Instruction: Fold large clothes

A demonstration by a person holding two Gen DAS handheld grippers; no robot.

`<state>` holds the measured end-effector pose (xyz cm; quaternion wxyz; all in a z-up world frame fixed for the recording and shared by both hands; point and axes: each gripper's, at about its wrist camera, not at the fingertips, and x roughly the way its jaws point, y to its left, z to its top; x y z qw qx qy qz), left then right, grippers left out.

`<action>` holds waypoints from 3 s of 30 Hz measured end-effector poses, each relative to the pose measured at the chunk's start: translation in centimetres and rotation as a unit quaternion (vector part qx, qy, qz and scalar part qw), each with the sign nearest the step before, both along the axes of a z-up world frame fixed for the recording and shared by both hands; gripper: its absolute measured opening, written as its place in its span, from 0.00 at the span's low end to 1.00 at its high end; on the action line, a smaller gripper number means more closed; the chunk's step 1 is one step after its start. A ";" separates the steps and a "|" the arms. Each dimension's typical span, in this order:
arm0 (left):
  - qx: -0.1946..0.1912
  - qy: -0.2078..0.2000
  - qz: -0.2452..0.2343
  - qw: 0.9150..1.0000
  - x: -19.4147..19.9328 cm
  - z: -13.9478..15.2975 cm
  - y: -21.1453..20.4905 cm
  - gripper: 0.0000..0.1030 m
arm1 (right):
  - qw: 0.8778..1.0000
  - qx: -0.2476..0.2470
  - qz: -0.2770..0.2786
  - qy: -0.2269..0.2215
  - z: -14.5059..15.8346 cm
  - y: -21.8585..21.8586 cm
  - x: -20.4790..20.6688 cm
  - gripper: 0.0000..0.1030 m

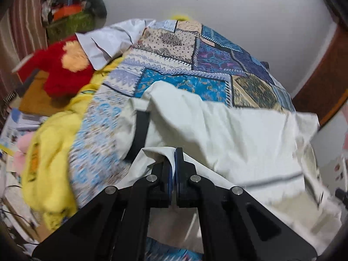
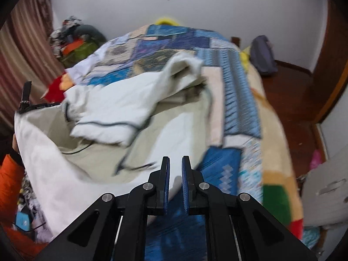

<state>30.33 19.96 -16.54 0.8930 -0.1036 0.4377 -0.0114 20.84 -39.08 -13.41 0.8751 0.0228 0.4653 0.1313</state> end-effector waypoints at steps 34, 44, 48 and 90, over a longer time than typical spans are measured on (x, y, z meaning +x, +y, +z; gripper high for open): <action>0.079 0.041 -0.029 0.996 -10.1 -5.8 -1.6 0.01 | 0.995 -0.035 0.015 0.096 -6.1 3.1 -5.0 0.07; 0.068 0.045 -0.023 0.996 -10.7 -6.7 -1.0 0.01 | 0.995 -0.088 -0.004 0.038 -6.7 3.3 -6.1 0.08; 0.068 0.046 -0.022 0.996 -10.9 -7.0 -1.0 0.01 | 0.995 -0.089 -0.002 0.040 -6.8 2.3 -5.4 0.08; 0.091 0.072 -0.054 0.992 -11.5 -9.5 -2.8 0.02 | 0.951 0.191 -0.110 0.215 -9.7 -1.6 -6.2 0.08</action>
